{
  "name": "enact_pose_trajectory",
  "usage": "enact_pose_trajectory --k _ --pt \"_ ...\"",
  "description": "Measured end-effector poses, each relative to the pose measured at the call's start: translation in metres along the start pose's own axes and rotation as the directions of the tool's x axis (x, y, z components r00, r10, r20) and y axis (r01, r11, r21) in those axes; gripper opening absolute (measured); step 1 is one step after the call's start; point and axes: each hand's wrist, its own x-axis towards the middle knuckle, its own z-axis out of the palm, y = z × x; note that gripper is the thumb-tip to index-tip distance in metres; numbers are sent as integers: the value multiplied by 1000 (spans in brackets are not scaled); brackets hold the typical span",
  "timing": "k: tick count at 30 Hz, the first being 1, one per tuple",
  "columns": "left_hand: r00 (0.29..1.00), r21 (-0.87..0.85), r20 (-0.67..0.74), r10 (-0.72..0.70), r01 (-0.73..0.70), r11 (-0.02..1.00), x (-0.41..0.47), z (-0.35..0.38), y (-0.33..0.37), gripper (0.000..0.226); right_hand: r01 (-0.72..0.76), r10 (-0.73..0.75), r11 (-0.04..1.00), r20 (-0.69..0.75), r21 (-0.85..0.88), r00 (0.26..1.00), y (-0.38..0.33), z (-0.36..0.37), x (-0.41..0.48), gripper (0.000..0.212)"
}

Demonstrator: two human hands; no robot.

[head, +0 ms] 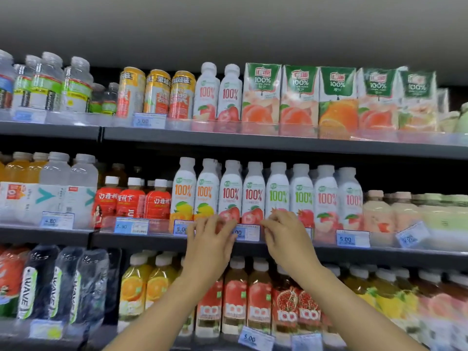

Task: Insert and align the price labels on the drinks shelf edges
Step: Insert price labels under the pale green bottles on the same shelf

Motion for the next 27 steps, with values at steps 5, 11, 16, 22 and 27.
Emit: enact_pose_trajectory --k 5,11,16,22,27 --pt "999 51 10 -52 52 997 -4 1 8 35 31 -31 999 3 14 999 4 5 -8 28" --pt "999 42 -8 -49 49 998 -3 2 14 32 -11 11 999 6 33 1000 6 7 -8 28" --pt "998 1 -45 -50 50 999 1 7 11 28 -19 19 999 -8 39 1000 1 10 -2 21" --pt "998 23 -64 13 -11 1000 3 9 6 26 -14 13 1000 16 23 1000 -6 13 3 22" --pt "993 2 -84 84 -84 996 8 13 23 32 -21 21 999 -5 26 1000 6 0 -6 25"
